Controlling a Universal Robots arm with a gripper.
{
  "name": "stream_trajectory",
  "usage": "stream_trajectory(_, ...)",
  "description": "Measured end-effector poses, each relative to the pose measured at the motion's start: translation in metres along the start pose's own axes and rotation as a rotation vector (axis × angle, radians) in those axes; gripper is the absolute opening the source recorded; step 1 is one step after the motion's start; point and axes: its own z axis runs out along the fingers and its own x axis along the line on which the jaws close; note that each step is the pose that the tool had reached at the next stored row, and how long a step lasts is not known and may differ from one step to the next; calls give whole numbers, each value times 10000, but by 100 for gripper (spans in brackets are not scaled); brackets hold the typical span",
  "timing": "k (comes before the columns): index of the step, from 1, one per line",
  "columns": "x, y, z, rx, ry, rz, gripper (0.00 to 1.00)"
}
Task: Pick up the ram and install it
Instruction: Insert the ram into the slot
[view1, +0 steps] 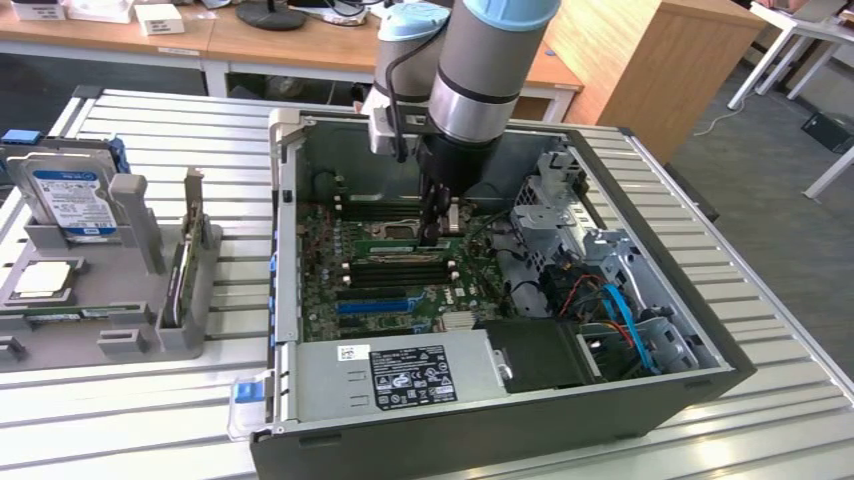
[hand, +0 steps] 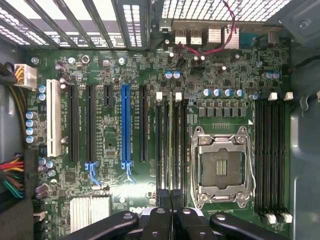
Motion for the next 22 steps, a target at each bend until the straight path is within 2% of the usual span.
stream_trajectory(3,0,-6,0,-1,7,0,12)
stream_trajectory(10,12,-7,4,1,67,1,12)
stream_trajectory(22,26,-7,84,17,71,-1,12)
